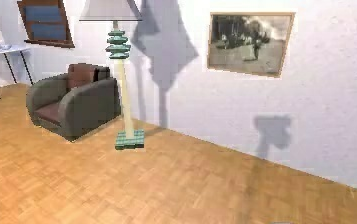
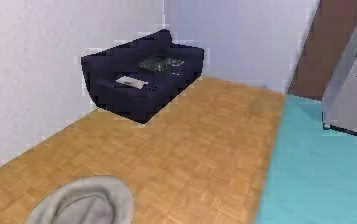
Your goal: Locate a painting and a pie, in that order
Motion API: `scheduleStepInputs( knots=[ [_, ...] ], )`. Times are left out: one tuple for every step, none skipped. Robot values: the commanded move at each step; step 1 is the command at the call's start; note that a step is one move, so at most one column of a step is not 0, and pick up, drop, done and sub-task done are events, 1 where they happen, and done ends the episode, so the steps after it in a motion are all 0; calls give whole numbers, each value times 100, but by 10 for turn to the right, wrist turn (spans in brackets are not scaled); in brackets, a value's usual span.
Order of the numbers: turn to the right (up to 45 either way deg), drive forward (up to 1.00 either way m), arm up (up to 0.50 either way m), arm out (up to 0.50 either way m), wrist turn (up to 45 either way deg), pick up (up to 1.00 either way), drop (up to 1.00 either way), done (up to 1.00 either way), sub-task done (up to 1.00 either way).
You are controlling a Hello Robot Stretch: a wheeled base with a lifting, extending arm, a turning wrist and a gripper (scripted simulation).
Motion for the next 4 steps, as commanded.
scheduleStepInputs(
  knots=[
    [-450,0,0,0,0,0,0,0,0],
    [-120,0,0,0,0,0,0,0,0],
    [0,5,0,0,0,0,0,0,0],
    [390,0,0,0,0,0,0,0,0]
  ],
)
